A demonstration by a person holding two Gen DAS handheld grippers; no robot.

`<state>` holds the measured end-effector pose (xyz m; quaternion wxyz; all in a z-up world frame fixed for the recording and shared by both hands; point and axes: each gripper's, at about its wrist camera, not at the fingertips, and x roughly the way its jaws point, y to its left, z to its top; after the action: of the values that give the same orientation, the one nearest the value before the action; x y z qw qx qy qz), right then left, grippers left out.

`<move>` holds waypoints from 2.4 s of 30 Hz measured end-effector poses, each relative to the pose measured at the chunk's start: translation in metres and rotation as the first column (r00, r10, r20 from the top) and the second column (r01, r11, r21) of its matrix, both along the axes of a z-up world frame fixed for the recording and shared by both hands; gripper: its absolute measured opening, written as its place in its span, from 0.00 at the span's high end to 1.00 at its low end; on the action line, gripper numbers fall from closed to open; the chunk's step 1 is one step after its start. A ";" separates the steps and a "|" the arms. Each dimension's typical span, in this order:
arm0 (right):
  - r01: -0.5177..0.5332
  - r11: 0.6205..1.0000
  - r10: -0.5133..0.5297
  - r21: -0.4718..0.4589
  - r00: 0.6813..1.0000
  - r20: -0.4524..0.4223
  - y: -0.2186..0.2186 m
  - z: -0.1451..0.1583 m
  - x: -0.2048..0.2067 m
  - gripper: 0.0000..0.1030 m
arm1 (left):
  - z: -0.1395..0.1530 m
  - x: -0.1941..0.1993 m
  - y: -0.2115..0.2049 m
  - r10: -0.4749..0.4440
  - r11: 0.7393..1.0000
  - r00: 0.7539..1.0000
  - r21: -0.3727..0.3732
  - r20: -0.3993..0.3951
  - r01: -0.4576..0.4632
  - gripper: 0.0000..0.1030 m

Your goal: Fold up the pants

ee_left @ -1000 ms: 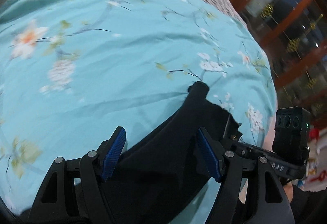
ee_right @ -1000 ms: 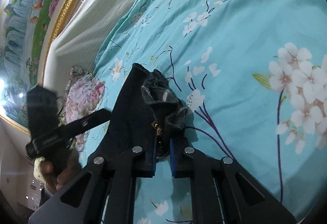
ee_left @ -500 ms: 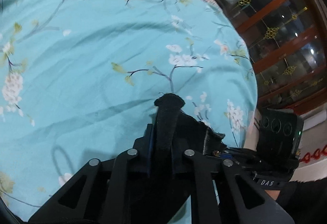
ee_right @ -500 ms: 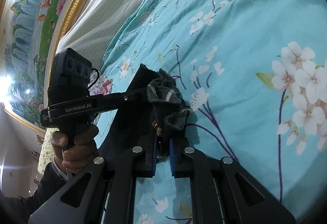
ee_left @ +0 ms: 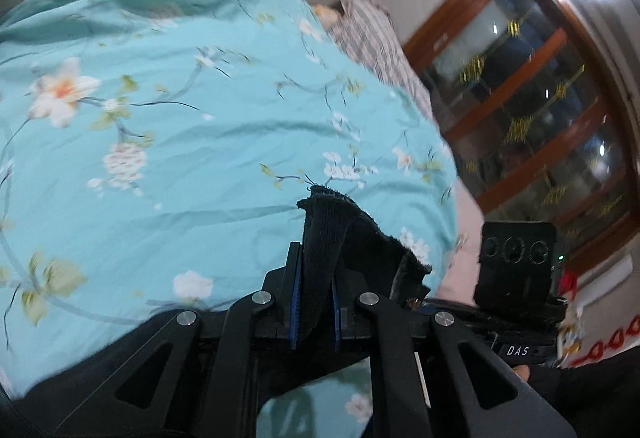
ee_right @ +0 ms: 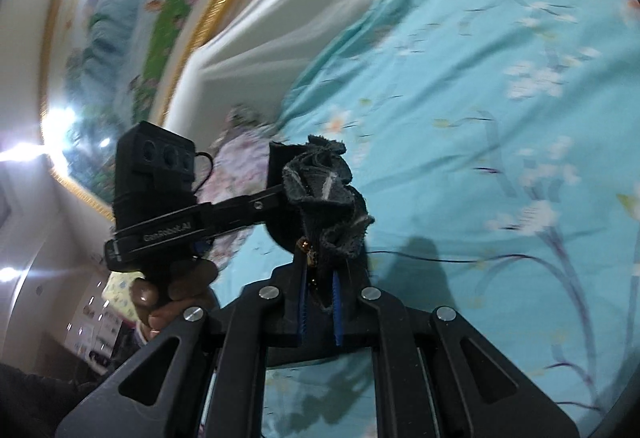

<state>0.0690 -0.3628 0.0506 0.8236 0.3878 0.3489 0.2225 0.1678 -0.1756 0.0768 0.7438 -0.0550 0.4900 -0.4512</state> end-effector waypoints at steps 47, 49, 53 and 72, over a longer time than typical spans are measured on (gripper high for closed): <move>-0.469 0.866 0.448 -0.176 0.882 -0.148 0.210 -0.053 0.026 0.60 | -0.096 -0.049 0.230 0.508 0.853 0.837 -0.019 -0.205 -0.522 0.89; -0.477 0.859 0.456 -0.185 0.878 -0.149 0.214 -0.053 0.024 0.57 | -0.093 -0.052 0.235 0.531 0.840 0.825 -0.010 -0.195 -0.543 0.87; -0.500 0.844 0.479 -0.193 0.866 -0.144 0.222 -0.050 0.019 0.52 | -0.089 -0.059 0.251 0.572 0.809 0.796 -0.023 -0.200 -0.587 0.82; -0.559 0.801 0.548 -0.212 0.829 -0.113 0.254 -0.031 0.012 0.51 | -0.070 -0.136 0.336 0.779 0.617 0.611 0.002 -0.142 -0.787 0.61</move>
<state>0.0815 -0.1084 0.0199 0.7546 0.1732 0.4896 0.4010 0.0323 0.1609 0.0064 0.8308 -0.3147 0.4498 -0.0915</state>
